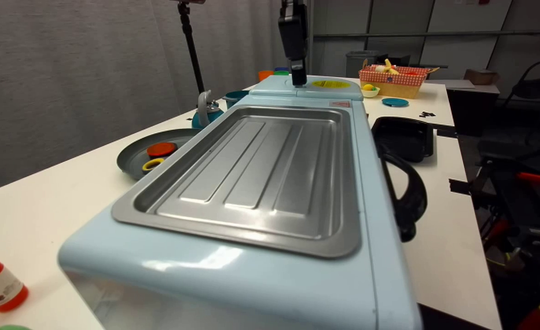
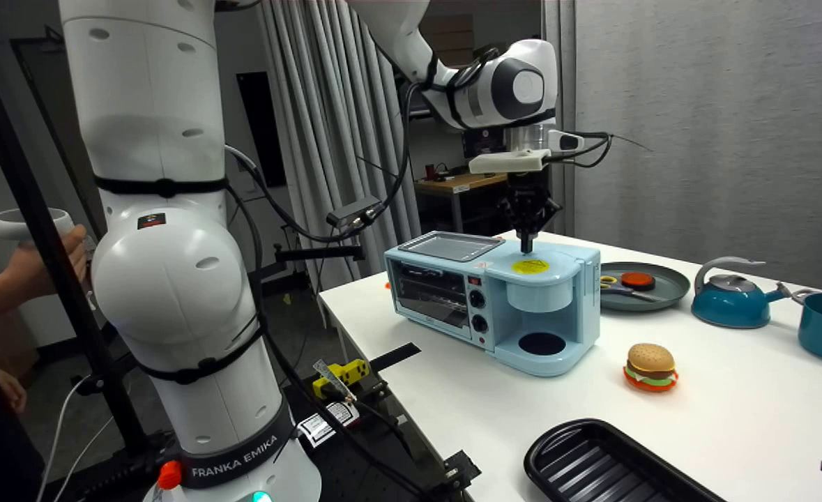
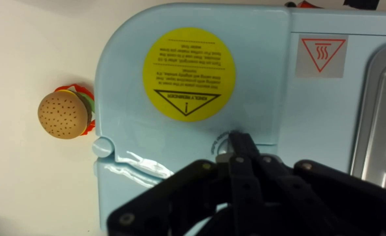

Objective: Press the button on the top of the toaster oven

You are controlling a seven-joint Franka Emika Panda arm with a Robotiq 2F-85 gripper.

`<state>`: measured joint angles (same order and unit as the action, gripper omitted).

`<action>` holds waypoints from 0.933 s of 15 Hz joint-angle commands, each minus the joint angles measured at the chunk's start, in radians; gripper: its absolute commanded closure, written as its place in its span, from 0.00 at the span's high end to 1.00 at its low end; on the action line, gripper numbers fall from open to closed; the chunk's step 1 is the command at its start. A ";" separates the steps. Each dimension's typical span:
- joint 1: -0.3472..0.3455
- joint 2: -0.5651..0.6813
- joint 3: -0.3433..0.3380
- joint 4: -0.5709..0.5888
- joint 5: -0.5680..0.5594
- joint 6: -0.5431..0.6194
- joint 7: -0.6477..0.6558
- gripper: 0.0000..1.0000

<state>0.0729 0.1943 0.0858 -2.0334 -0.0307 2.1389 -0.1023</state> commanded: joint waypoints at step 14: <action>-0.049 0.045 -0.002 -0.081 0.138 0.095 -0.154 0.00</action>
<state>0.0394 0.1932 0.0853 -2.0496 0.0639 2.1640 -0.1997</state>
